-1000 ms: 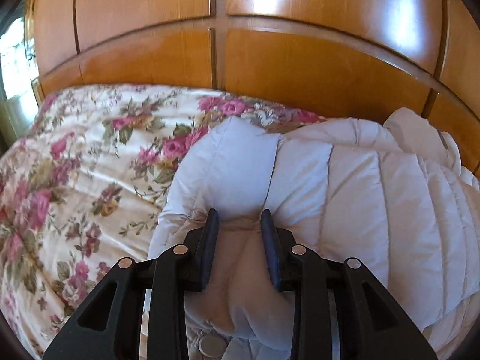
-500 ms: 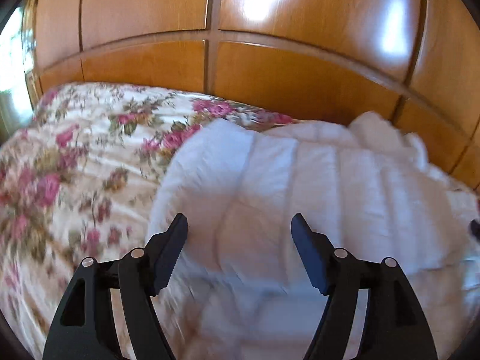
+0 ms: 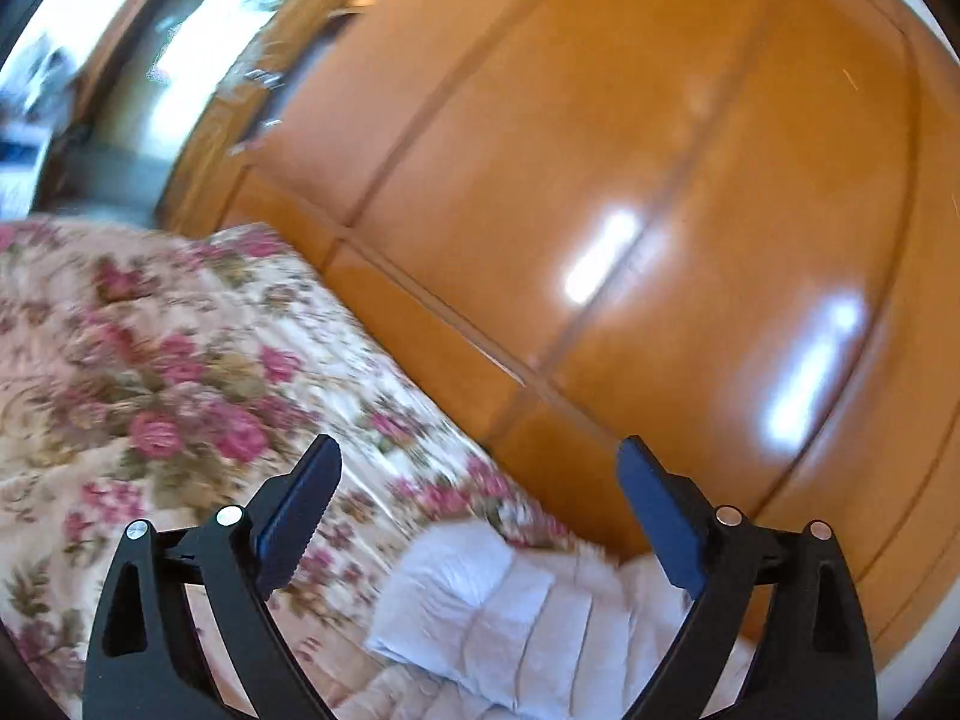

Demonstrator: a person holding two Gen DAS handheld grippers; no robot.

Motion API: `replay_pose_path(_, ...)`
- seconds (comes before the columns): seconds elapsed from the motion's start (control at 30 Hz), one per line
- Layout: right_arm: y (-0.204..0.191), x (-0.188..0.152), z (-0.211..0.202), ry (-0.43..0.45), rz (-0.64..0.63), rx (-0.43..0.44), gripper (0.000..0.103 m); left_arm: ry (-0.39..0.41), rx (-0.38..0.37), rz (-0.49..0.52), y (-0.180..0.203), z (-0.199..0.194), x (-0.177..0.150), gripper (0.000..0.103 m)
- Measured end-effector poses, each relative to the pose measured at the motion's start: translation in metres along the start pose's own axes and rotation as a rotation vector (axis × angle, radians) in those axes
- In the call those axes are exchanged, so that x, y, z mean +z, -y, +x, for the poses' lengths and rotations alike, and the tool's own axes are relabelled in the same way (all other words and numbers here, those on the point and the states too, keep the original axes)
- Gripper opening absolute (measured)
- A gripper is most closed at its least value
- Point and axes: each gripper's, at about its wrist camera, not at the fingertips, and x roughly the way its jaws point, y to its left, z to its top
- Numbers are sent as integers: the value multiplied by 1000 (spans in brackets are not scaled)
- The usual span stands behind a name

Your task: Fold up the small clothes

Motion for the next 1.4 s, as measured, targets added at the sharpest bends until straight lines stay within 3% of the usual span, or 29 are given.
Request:
replay_pose_path(0.07, -1, -6, -1, -2, 2, 2, 58, 2, 34, -50, -16, -9, 13, 92)
replay_pose_path(0.1, -1, -9, -1, -8, 8, 7, 58, -39, 42, -45, -21, -11, 14, 92)
replay_pose_path(0.2, -11, -19, -4, -17, 0, 26, 58, -246, 5, 44, -27, -13, 1, 92)
replay_pose_path(0.3, -22, -29, -7, -23, -55, 5, 58, -442, -76, 165, -21, -29, -38, 92)
replay_pose_path(0.37, -27, -36, -4, -34, -92, -19, 58, -526, -90, 273, -15, -38, -68, 92)
replay_pose_path(0.4, -26, -38, -1, -39, -102, -34, 58, -546, -81, 315, -13, -39, -80, 92)
replay_pose_path(0.47, -20, -43, 5, -35, -103, -54, 58, -598, 10, 411, -18, -35, -109, 92)
replay_pose_path(0.53, -12, -46, 8, -17, -96, -55, 58, -642, 73, 429, -31, -27, -127, 92)
replay_pose_path(0.63, -5, -48, 3, 1, -75, -51, 59, -633, 78, 388, -43, -26, -128, 92)
replay_pose_path(0.83, 13, -53, -41, 38, -5, -19, 64, -636, 89, 447, -39, -49, -121, 92)
replay_pose_path(0.97, 31, -63, -74, 58, 18, -26, 77, -639, 80, 440, -46, -71, -111, 93)
replay_pose_path(1.13, 62, -78, -107, 74, 75, -69, 85, -638, 91, 460, -58, -88, -104, 95)
replay_pose_path(1.27, 94, -89, -117, 47, 149, -58, 84, -666, 58, 461, -69, -94, -100, 95)
replay_pose_path(1.4, 116, -102, -119, -19, 170, 1, 65, -720, -14, 398, -80, -94, -96, 95)
